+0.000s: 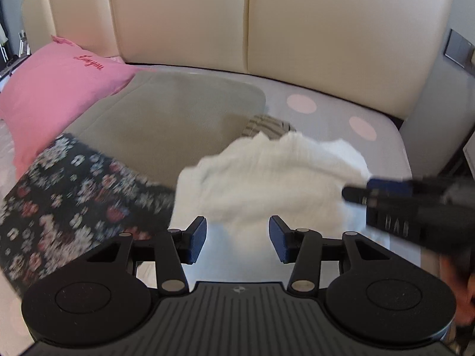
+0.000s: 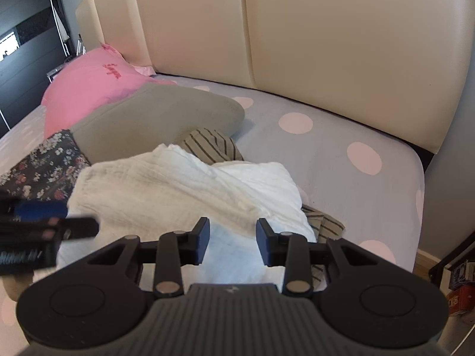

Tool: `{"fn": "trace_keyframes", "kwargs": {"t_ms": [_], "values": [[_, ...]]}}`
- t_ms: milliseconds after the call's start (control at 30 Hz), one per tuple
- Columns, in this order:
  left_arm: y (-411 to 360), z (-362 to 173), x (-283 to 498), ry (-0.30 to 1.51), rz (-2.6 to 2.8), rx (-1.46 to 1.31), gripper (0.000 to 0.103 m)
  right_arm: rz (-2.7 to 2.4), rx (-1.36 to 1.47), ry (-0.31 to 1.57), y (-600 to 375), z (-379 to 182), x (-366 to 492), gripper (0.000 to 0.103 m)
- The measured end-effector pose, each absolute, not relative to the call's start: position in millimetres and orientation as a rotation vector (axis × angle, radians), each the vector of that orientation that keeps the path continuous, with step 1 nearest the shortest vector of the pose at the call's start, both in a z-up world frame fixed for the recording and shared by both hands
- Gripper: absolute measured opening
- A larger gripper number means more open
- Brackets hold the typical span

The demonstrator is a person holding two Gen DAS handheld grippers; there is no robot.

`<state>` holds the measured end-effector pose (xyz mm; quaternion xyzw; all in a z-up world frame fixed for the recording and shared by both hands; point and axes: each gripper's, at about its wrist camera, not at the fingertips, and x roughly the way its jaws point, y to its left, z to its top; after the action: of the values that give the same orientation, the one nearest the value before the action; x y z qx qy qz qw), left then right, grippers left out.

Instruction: Fold clothes

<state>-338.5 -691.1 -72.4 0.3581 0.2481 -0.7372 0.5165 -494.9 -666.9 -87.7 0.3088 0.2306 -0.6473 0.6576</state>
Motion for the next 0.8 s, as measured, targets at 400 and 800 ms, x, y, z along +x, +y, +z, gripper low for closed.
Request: {"fn": "trace_keyframes", "kwargs": {"t_ms": [400, 800], "values": [[-730, -133, -354, 0.589, -1.748, 1.024, 0.044, -1.458, 0.754, 0.635, -689, -124, -487, 0.046], [-681, -86, -336, 0.485, -1.737, 0.9, 0.044, -1.474, 0.674, 0.577, -660, -83, -484, 0.055]]}}
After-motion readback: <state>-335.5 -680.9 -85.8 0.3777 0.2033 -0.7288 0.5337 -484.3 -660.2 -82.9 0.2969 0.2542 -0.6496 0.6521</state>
